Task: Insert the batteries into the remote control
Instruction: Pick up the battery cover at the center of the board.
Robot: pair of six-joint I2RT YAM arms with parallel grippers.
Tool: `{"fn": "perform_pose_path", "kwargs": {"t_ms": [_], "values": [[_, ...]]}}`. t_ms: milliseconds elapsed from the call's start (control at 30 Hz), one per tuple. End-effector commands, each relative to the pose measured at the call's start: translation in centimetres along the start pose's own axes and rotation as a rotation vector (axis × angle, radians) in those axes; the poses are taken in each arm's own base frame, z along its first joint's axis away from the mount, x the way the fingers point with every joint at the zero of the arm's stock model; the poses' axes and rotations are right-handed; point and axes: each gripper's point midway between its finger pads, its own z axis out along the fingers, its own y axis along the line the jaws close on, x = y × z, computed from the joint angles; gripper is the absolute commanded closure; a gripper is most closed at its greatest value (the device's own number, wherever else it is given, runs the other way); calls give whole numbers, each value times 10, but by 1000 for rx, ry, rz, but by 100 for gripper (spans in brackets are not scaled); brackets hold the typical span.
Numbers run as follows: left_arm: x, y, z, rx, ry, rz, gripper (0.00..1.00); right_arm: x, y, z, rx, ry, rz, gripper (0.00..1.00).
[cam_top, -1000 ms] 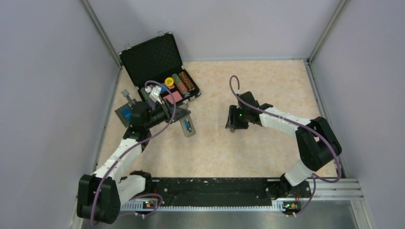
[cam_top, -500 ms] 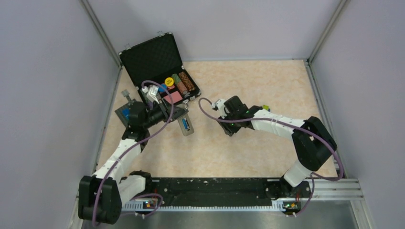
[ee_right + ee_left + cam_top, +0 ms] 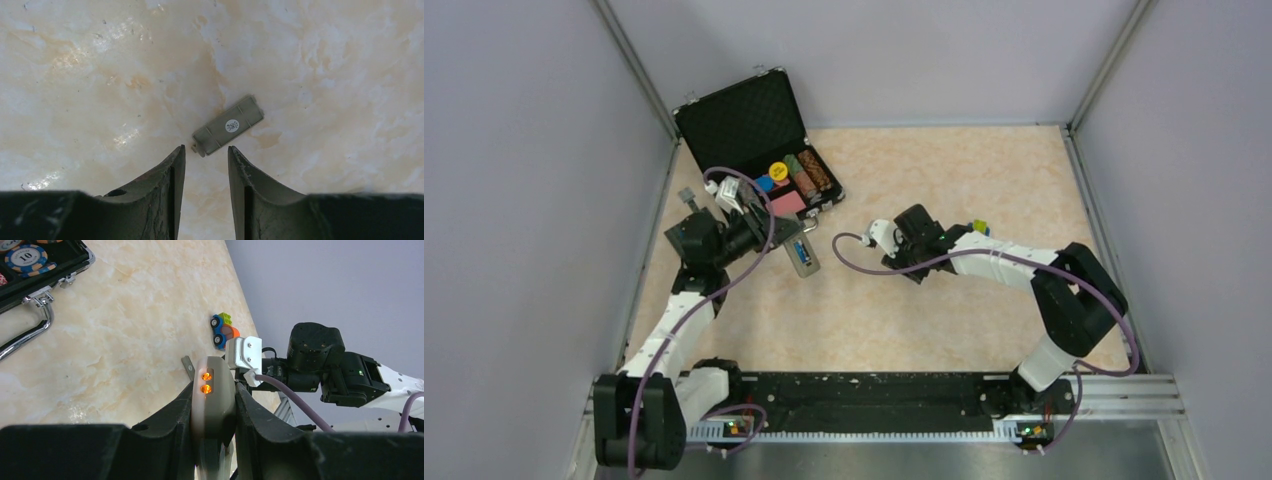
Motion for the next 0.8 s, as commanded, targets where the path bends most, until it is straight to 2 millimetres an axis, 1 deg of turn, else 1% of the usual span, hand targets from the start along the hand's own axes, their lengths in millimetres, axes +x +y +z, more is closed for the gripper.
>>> {"fn": "perform_pose_path", "kwargs": {"t_ms": [0,100,200,533,700,767], "values": [[-11,-9,-2,41,-34,35,100,-4,2,6,-13,-28,-56,65],[-11,-6,-2,39,-38,27,100,-1,5,9,-29,-20,-57,68],[-12,-4,-1,42,-38,21,100,3,9,13,-46,-8,-58,68],[-14,0,1,43,-37,11,100,15,8,20,-35,45,-58,66],[-14,1,1,42,-38,11,100,20,10,22,-46,76,-41,72],[-15,1,0,42,-40,13,100,20,8,20,-35,83,-29,70]]}}
